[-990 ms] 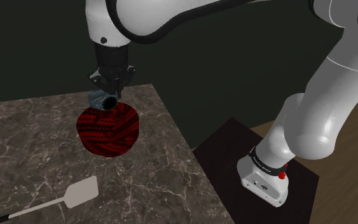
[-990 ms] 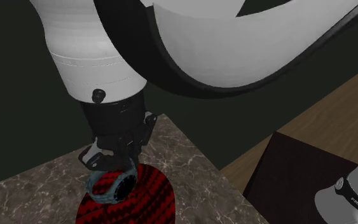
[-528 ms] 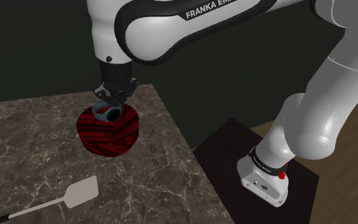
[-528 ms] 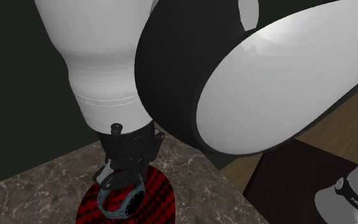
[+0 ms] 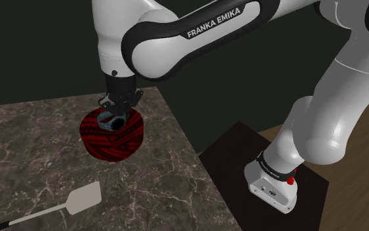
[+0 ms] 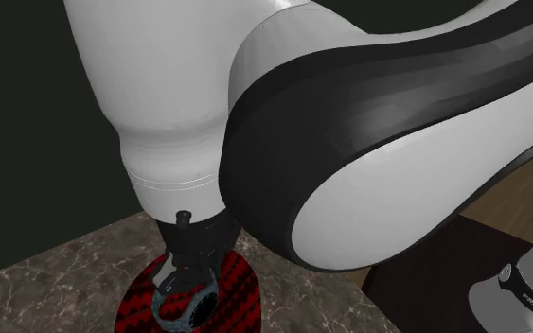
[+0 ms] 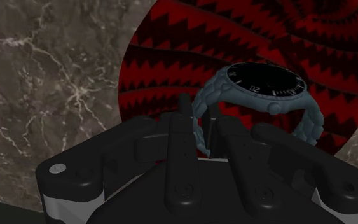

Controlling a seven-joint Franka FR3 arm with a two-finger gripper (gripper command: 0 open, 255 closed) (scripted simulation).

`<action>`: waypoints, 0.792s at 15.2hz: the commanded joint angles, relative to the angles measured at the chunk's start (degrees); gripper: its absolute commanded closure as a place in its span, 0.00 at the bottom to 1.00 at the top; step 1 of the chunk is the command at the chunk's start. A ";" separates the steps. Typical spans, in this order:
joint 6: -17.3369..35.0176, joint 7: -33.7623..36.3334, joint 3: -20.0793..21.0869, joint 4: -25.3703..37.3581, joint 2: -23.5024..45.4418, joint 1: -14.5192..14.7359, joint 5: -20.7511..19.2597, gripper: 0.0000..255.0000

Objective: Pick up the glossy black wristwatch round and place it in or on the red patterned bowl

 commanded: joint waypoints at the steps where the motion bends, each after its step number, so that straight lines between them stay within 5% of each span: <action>1: 0.07 0.05 0.04 -0.06 0.16 0.06 -0.03 1.00; 5: 0.07 0.04 0.03 -0.06 0.16 0.07 -0.03 1.00; 6: 0.06 0.02 0.02 -0.07 0.15 0.05 -0.02 0.00; 12: -1.69 -0.28 0.09 0.84 -0.77 0.00 0.45 0.00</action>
